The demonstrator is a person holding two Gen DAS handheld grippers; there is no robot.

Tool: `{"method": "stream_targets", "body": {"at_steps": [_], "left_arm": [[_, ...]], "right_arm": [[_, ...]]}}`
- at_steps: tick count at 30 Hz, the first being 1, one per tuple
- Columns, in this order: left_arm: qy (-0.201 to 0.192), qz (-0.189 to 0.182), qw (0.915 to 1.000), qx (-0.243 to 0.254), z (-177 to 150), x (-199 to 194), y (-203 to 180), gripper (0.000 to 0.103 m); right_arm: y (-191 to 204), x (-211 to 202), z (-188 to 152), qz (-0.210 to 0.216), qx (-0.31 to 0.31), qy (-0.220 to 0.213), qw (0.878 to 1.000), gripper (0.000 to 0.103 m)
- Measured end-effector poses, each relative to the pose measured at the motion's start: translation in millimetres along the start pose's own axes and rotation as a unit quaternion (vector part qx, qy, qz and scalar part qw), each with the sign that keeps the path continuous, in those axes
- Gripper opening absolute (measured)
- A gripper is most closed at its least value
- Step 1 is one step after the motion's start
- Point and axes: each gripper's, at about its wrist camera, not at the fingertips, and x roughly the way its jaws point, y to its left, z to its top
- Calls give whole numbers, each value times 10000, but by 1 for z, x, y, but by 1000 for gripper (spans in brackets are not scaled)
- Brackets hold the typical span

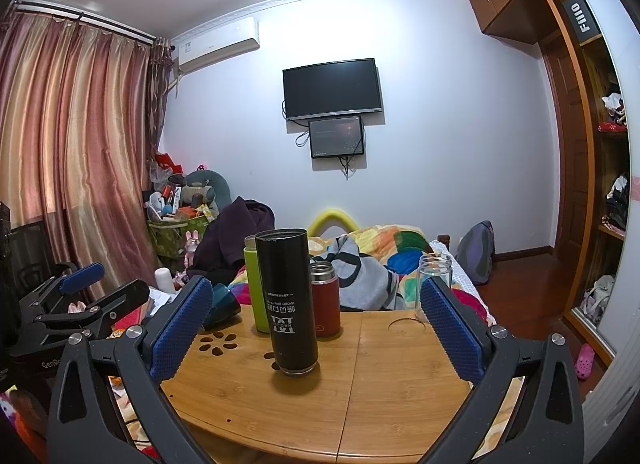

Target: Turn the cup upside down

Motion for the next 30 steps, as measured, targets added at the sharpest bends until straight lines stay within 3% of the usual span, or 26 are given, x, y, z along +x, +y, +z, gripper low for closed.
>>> {"method": "stream_targets", "body": {"at_steps": [30], "left_arm": [[45, -135, 9999, -40, -1, 1, -1, 103]], "right_arm": [[1, -2, 2, 0, 11, 28, 10000, 103]]}}
